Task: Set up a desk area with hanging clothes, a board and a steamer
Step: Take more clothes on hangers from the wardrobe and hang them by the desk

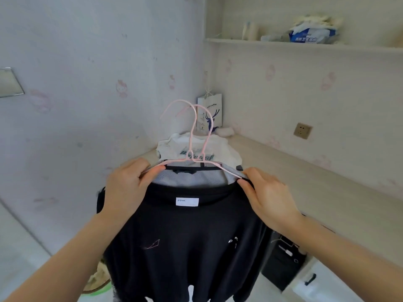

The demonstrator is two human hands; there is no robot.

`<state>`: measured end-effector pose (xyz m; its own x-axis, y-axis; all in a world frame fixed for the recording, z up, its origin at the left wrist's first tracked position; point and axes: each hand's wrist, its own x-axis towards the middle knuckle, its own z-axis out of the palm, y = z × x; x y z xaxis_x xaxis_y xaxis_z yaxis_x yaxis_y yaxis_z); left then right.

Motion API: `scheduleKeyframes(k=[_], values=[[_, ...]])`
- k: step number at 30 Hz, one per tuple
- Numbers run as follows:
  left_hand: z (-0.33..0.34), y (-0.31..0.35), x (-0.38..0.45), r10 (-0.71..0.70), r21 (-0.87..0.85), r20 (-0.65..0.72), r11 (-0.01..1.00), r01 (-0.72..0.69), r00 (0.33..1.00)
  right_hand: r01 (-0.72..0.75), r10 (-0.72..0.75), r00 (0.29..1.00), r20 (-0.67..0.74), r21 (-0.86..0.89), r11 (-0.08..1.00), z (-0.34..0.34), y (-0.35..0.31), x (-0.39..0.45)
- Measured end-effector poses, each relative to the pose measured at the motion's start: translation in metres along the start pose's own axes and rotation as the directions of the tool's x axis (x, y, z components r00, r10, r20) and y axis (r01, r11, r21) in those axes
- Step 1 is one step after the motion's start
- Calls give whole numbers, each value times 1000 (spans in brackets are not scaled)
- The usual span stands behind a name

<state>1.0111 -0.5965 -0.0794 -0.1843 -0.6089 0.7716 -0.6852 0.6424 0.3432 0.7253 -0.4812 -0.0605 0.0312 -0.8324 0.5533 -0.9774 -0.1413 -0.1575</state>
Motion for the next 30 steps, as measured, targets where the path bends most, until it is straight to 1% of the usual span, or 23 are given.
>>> scheduleKeyframes(k=[5, 8, 11, 13, 16, 19, 21, 23, 26, 30], values=[[25, -42, 48, 29, 74, -48, 997, -25, 998, -19, 7, 991, -135, -91, 996, 35, 0, 57], [41, -65, 87, 26, 46, -80, 999, -22, 996, -22, 3, 986, -167, -110, 994, 54, 0, 99], [58, -90, 126, 12, 0, -82, 1000, -13, 997, -92, 80, 986, -144, -74, 993, 73, 2, 139], [69, -105, 151, 6, -63, -74, 998, -11, 997, -125, 110, 980, -167, -84, 989, 84, 3, 163], [84, -128, 180, 13, -171, -45, 985, -21, 999, -142, 113, 965, -236, -111, 984, 95, 3, 193], [99, -149, 191, 36, -240, -23, 970, -40, 999, -131, 86, 960, -265, -159, 978, 104, 8, 215], [108, -163, 192, 75, -240, 10, 968, -70, 997, -124, 71, 961, -266, -190, 974, 110, 13, 227], [113, -184, 194, 103, -236, 77, 968, -82, 992, -133, 70, 959, -273, -219, 967, 115, 19, 237], [119, -216, 204, 75, -269, 172, 963, -26, 982, -139, 68, 958, -280, -241, 960, 120, 31, 254], [139, -233, 231, 42, -215, 153, 976, -9, 987, -103, 29, 961, -275, -259, 960, 128, 48, 287]])
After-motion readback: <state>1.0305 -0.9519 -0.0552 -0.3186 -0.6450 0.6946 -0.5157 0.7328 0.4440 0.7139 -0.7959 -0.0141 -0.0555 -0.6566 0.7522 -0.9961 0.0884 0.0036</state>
